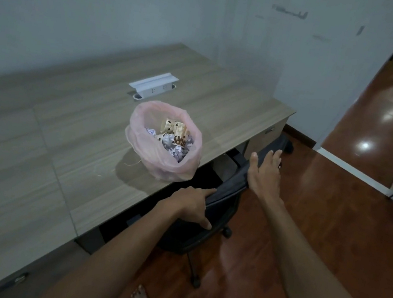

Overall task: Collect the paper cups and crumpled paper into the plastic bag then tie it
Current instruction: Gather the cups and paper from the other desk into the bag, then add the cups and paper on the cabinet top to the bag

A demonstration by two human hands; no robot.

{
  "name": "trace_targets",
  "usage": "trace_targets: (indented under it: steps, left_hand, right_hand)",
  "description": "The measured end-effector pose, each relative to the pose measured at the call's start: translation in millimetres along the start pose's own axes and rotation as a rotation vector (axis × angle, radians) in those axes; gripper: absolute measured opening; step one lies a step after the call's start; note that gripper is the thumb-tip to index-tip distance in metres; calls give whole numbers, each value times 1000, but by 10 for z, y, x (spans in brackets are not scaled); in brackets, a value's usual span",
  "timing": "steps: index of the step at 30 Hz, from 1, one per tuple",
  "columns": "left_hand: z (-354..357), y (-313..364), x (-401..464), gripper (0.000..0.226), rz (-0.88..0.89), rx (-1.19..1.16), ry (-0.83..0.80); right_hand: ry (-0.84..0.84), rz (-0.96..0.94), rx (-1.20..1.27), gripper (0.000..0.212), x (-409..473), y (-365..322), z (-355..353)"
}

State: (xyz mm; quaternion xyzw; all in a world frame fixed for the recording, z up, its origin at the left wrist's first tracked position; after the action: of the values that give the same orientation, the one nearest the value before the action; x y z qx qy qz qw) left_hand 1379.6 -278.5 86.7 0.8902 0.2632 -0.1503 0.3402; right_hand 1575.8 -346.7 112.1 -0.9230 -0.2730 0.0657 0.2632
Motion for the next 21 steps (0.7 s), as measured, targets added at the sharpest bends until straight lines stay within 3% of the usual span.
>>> trace_targets:
  steps: [4, 9, 12, 14, 16, 19, 21]
  left_hand:
    - [15, -6, 15, 110, 10, -6, -6]
    - [40, -78, -48, 114, 8, -221, -91]
    - [-121, -253, -40, 103, 11, -397, -143]
    - [-433, -479, 25, 96, -2, -479, -30]
    - [-864, -781, 89, 79, -21, -534, 187]
    - [-1529, -1216, 129, 42, -33, -530, 537]
    - [-1933, -1446, 124, 32, -63, -522, 715]
  right_hand:
    - [19, 4, -12, 77, -8, -6, -12]
    - [18, 71, -185, 81, 6, -84, -2]
    - [37, 65, -338, 81, 4, -364, 60]
    - [13, -20, -313, 73, 65, -665, 225]
    - [-89, -75, -219, 65, 140, -941, 462]
    - [-194, -49, -126, 57, 267, -1229, 721]
    - [-252, -27, -124, 58, 381, -1381, 894]
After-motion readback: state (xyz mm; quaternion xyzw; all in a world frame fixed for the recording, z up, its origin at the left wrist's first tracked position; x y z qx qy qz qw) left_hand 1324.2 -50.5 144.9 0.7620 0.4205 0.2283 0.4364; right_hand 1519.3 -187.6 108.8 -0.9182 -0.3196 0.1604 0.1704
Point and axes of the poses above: each hand's wrist, its own x-axis towards the middle knuckle, its own z-axis out of the palm, y = z × x, the point moved 10 cm from there along x, towards the middle knuckle, and after that the axes turned 11 degrees about -x, right-handed, at the moved point
